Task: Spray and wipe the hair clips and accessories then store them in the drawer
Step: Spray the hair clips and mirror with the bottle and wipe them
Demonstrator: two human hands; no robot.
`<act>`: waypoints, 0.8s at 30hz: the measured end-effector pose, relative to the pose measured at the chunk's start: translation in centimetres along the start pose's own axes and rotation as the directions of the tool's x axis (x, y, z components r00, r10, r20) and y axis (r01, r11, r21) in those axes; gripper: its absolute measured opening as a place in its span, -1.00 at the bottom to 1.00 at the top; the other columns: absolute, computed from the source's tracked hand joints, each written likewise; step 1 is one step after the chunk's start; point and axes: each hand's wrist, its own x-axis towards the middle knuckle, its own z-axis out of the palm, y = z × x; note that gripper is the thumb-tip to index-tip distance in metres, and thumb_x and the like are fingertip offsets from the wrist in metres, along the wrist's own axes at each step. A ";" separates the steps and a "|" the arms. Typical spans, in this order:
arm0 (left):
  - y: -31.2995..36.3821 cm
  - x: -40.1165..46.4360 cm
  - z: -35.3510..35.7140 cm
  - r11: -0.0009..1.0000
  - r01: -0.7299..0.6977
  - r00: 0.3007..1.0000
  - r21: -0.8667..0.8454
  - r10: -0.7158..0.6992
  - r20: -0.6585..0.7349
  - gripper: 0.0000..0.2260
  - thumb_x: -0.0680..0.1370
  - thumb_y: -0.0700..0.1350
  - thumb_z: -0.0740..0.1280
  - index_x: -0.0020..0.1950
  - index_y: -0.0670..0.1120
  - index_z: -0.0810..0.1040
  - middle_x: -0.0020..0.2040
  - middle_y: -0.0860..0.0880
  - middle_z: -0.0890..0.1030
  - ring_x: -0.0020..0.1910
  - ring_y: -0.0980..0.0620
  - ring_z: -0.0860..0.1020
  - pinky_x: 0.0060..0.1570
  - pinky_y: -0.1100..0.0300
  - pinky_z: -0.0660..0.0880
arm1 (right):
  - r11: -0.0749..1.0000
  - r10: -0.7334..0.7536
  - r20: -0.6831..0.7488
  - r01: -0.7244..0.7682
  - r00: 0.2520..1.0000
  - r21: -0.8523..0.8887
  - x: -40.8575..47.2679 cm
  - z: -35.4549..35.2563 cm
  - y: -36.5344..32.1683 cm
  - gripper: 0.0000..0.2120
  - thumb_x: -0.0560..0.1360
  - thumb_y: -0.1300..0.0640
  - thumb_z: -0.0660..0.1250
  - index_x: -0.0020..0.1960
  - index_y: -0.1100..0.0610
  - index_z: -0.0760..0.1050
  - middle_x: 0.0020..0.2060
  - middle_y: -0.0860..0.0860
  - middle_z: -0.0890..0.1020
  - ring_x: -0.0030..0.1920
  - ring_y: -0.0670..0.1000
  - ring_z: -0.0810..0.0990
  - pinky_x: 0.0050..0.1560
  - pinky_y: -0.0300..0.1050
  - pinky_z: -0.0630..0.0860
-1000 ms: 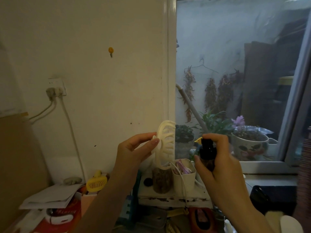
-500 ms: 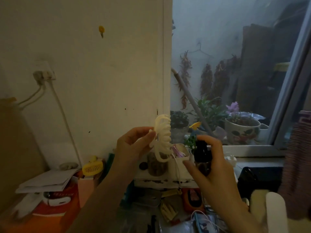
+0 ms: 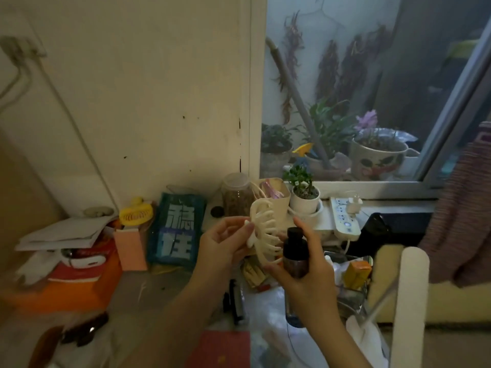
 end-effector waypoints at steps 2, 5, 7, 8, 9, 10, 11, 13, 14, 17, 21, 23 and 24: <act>-1.7 -0.2 -0.4 0.999 0.030 0.999 0.020 -0.030 -0.027 -0.74 0.39 -0.13 0.41 0.04 -0.20 0.60 -0.04 -0.18 0.67 -0.04 -0.11 0.66 -0.08 0.09 0.62 | 0.999 0.050 -0.006 -0.050 0.999 0.003 -1.1 0.2 1.4 -0.25 0.25 0.09 0.56 0.32 -0.13 0.27 0.02 -0.37 0.53 0.01 -0.39 0.53 -0.03 -0.48 0.47; -4.4 -0.5 -0.8 0.994 0.080 0.994 0.078 -0.074 -0.075 -0.84 0.45 -0.20 0.40 0.01 -0.18 0.61 -0.10 -0.12 0.69 -0.06 -0.07 0.66 -0.12 0.15 0.60 | 0.989 0.142 0.038 -0.143 0.989 0.024 -2.7 0.5 3.6 -0.26 0.29 0.18 0.54 0.34 -0.10 0.26 0.03 -0.55 0.46 0.07 -0.49 0.43 0.00 -0.56 0.39; -6.4 -0.6 -1.0 0.985 0.134 0.985 0.110 -0.119 -0.128 -0.87 0.45 -0.20 0.41 -0.02 -0.14 0.63 -0.15 -0.07 0.70 -0.07 -0.06 0.66 -0.10 0.13 0.60 | 0.976 0.213 0.067 -0.216 0.975 0.040 -3.8 0.6 5.3 -0.24 0.28 0.17 0.55 0.37 -0.07 0.28 0.10 -0.50 0.46 0.15 -0.43 0.42 0.09 -0.51 0.39; -7.4 -0.7 -1.2 0.977 0.172 0.975 0.125 -0.151 -0.161 -0.89 0.45 -0.18 0.43 -0.04 -0.11 0.64 -0.15 -0.06 0.69 -0.07 -0.06 0.66 -0.06 0.10 0.60 | 0.970 0.237 0.075 -0.241 0.969 0.039 -4.3 0.6 6.1 -0.23 0.28 0.17 0.56 0.38 -0.08 0.28 0.13 -0.43 0.48 0.18 -0.37 0.44 0.13 -0.47 0.40; -8.5 -0.7 -1.4 0.967 0.210 0.964 0.142 -0.181 -0.192 -0.90 0.43 -0.16 0.45 -0.06 -0.07 0.65 -0.14 -0.06 0.69 -0.05 -0.05 0.65 -0.01 0.05 0.59 | 0.964 0.261 0.076 -0.264 0.962 0.033 -4.8 0.7 6.9 -0.23 0.28 0.17 0.56 0.38 -0.08 0.28 0.14 -0.39 0.49 0.19 -0.33 0.45 0.14 -0.44 0.41; -9.5 -0.6 -1.6 0.957 0.244 0.955 0.159 -0.208 -0.214 -0.91 0.42 -0.14 0.46 -0.08 -0.04 0.66 -0.11 -0.06 0.69 -0.03 -0.05 0.65 0.02 0.00 0.58 | 0.957 0.285 0.080 -0.288 0.955 0.024 -5.2 0.8 7.7 -0.23 0.27 0.16 0.57 0.37 -0.07 0.28 0.15 -0.40 0.47 0.20 -0.33 0.44 0.14 -0.44 0.41; -10.4 -0.6 -1.9 0.947 0.272 0.947 0.170 -0.232 -0.223 -0.91 0.42 -0.13 0.47 -0.09 -0.02 0.67 -0.10 -0.07 0.69 -0.02 -0.06 0.64 0.04 -0.05 0.58 | 0.951 0.306 0.085 -0.308 0.948 0.015 -5.7 0.9 8.5 -0.23 0.26 0.13 0.57 0.37 -0.05 0.29 0.15 -0.44 0.45 0.20 -0.34 0.43 0.14 -0.44 0.41; -12.2 -0.7 -2.2 0.934 0.313 0.936 0.174 -0.272 -0.225 -0.91 0.43 -0.15 0.46 -0.08 -0.05 0.66 -0.09 -0.09 0.68 -0.03 -0.09 0.64 0.05 -0.07 0.58 | 0.936 0.350 0.099 -0.351 0.932 -0.004 -6.5 1.0 9.9 -0.21 0.24 0.01 0.57 0.38 -0.04 0.29 0.16 -0.45 0.45 0.22 -0.32 0.44 0.14 -0.41 0.43; -13.0 -0.7 -2.3 0.928 0.330 0.930 0.172 -0.288 -0.229 -0.92 0.44 -0.17 0.45 -0.07 -0.07 0.66 -0.09 -0.11 0.67 -0.04 -0.10 0.64 0.04 -0.05 0.58 | 0.926 0.376 0.106 -0.376 0.921 -0.013 -6.9 1.1 10.7 -0.20 0.23 -0.01 0.55 0.39 -0.03 0.29 0.18 -0.41 0.46 0.22 -0.30 0.44 0.13 -0.42 0.43; -15.6 -0.7 -2.5 0.911 0.384 0.908 0.154 -0.342 -0.242 -0.91 0.44 -0.19 0.44 -0.07 -0.11 0.64 -0.09 -0.14 0.66 -0.04 -0.12 0.63 -0.06 0.08 0.58 | 0.894 0.447 0.122 -0.445 0.886 -0.050 -8.1 1.1 13.0 -0.23 0.26 0.13 0.58 0.37 -0.05 0.29 0.18 -0.30 0.46 0.18 -0.37 0.44 0.06 -0.51 0.39; -19.6 -0.7 -2.9 0.861 0.498 0.842 0.103 -0.452 -0.294 -0.91 0.45 -0.24 0.42 -0.06 -0.17 0.61 -0.09 -0.18 0.64 -0.08 -0.10 0.62 -0.20 0.21 0.53 | 0.824 0.566 0.144 -0.559 0.812 -0.089 -9.4 1.1 15.6 -0.28 0.29 0.15 0.55 0.32 -0.11 0.27 0.11 -0.30 0.47 0.10 -0.39 0.46 0.03 -0.52 0.42; -21.7 -0.7 -3.3 0.834 0.547 0.804 0.074 -0.499 -0.323 -0.94 0.44 -0.27 0.42 -0.11 -0.16 0.62 -0.12 -0.18 0.64 -0.10 -0.11 0.61 -0.17 0.15 0.54 | 0.777 0.629 0.157 -0.624 0.762 -0.085 -10.0 1.2 17.1 -0.30 0.31 0.19 0.54 0.32 -0.07 0.28 0.08 -0.22 0.51 0.08 -0.30 0.50 -0.02 -0.57 0.40; -22.6 -0.6 -3.6 0.821 0.567 0.787 0.070 -0.515 -0.339 -0.94 0.44 -0.27 0.43 -0.14 -0.14 0.62 -0.14 -0.17 0.64 -0.10 -0.12 0.61 -0.13 0.10 0.55 | 0.760 0.649 0.168 -0.645 0.742 -0.084 -10.2 1.3 17.7 -0.31 0.31 0.20 0.54 0.33 -0.05 0.30 0.10 -0.17 0.54 0.09 -0.26 0.51 -0.03 -0.57 0.39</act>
